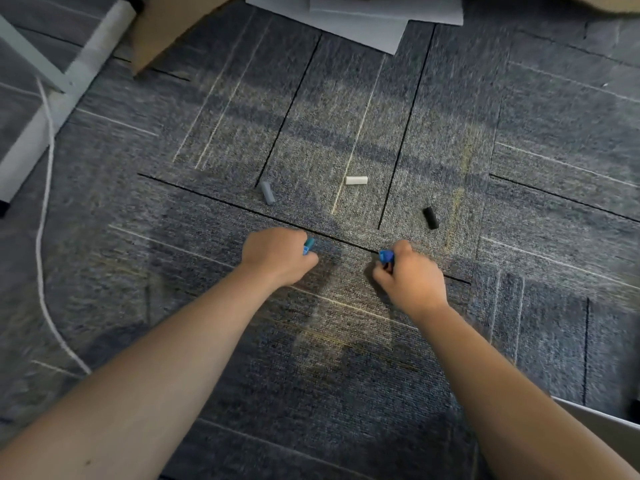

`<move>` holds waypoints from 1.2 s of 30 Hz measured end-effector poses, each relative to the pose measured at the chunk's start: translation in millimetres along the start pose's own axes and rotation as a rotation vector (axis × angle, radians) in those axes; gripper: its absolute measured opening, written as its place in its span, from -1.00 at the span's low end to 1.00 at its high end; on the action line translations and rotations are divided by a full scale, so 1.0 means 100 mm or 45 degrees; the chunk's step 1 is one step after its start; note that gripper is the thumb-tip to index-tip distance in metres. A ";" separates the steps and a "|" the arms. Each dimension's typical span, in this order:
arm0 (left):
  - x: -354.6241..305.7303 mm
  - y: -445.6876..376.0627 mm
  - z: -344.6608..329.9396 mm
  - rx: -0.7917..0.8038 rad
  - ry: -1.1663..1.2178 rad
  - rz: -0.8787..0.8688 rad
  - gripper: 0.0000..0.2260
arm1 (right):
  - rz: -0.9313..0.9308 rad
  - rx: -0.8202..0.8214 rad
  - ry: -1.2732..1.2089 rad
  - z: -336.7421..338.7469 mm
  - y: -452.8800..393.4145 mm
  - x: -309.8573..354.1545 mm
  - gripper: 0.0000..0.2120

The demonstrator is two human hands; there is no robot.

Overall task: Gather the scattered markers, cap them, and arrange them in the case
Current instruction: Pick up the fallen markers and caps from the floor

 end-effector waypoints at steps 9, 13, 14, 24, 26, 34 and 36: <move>0.26 0.12 0.00 -0.091 -0.175 0.035 -0.59 | 0.102 0.022 0.000 -0.10 -0.05 0.40 -0.76; 0.23 0.11 0.01 -0.194 -0.120 0.037 -0.47 | 0.092 0.018 -0.038 -0.10 -0.02 0.36 -0.76; 0.22 0.09 0.01 -0.208 -0.076 0.031 -0.49 | 0.084 0.015 -0.052 -0.10 -0.02 0.34 -0.77; 0.27 0.00 0.00 -0.004 0.184 -0.076 -0.83 | 0.064 0.037 -0.324 -0.08 -0.10 0.45 -0.85; 0.37 0.00 0.05 -0.016 0.270 -0.038 -0.86 | 0.083 -0.005 -0.355 -0.04 -0.20 0.51 -0.87; 0.76 -0.16 0.41 -0.287 0.411 0.139 -0.82 | 0.066 -0.335 -0.307 0.44 -0.60 0.54 -0.80; 0.79 -0.22 0.42 -0.295 0.468 0.202 -0.73 | 0.029 -0.386 -0.324 0.52 -0.68 0.45 -0.73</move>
Point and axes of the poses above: each hand's wrist, its own y-axis away from the middle knuckle, its own z-axis out of the back of the hand, x = y × z, the point moved 10 cm from there along -y, towards the middle knuckle, and after that the axes turned 1 degree about z, right-handed, at the moved point
